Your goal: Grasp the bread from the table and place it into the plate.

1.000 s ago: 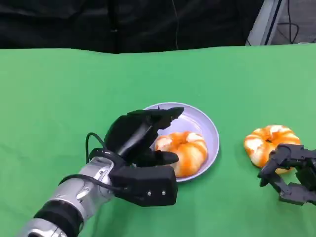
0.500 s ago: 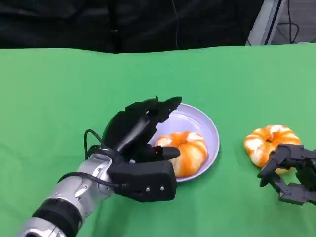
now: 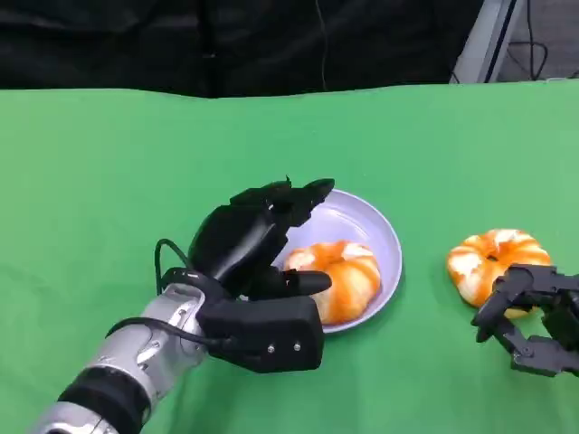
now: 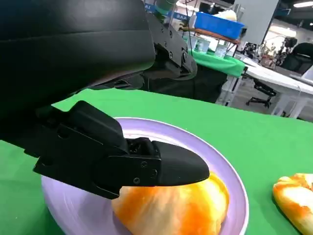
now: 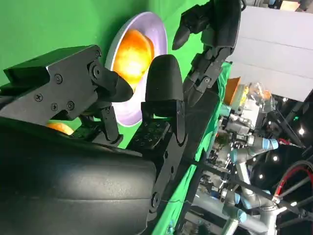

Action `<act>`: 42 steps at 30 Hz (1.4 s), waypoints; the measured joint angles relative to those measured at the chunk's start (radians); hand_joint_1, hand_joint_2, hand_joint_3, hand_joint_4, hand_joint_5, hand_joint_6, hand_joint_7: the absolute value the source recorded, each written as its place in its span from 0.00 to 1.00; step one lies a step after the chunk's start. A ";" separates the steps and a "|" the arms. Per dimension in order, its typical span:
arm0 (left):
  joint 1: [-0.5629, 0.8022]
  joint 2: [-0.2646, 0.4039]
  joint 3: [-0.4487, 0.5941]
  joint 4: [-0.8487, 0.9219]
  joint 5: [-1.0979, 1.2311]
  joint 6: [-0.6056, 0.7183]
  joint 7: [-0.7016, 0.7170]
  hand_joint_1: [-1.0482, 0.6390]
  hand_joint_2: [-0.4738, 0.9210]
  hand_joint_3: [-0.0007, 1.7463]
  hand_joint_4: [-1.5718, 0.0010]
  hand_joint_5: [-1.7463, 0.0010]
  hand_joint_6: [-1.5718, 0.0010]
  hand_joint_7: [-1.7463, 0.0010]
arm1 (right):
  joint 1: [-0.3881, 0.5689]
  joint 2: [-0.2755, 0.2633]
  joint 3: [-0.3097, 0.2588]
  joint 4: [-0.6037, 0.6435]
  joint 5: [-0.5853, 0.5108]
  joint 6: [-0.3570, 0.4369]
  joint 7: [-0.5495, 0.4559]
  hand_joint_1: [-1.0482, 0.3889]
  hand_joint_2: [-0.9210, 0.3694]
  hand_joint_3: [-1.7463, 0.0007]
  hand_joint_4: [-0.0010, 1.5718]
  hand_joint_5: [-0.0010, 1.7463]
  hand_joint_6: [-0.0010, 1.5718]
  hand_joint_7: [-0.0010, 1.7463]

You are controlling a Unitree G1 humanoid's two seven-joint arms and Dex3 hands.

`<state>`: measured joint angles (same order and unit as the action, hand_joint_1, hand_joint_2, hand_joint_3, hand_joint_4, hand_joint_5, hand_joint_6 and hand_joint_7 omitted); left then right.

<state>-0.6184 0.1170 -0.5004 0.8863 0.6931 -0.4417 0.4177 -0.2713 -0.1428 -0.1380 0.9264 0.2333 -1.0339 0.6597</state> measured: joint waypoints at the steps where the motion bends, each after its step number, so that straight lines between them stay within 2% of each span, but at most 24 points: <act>1: 0.000 0.000 0.000 -0.001 0.000 0.000 0.000 0.09 1.00 0.27 0.82 1.00 0.82 1.00 | 0.000 0.000 0.000 0.000 0.000 0.000 0.000 0.81 0.21 0.47 0.55 0.81 0.59 0.56; 42: 0.028 0.031 0.027 -0.055 -0.022 -0.025 -0.010 0.10 1.00 0.26 0.81 1.00 0.81 1.00 | 0.000 0.000 0.000 0.002 -0.006 0.000 0.004 0.80 0.18 0.52 0.55 0.81 0.58 0.59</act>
<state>-0.5904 0.1480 -0.4739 0.8312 0.6716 -0.4666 0.4078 -0.2714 -0.1427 -0.1378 0.9283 0.2277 -1.0338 0.6635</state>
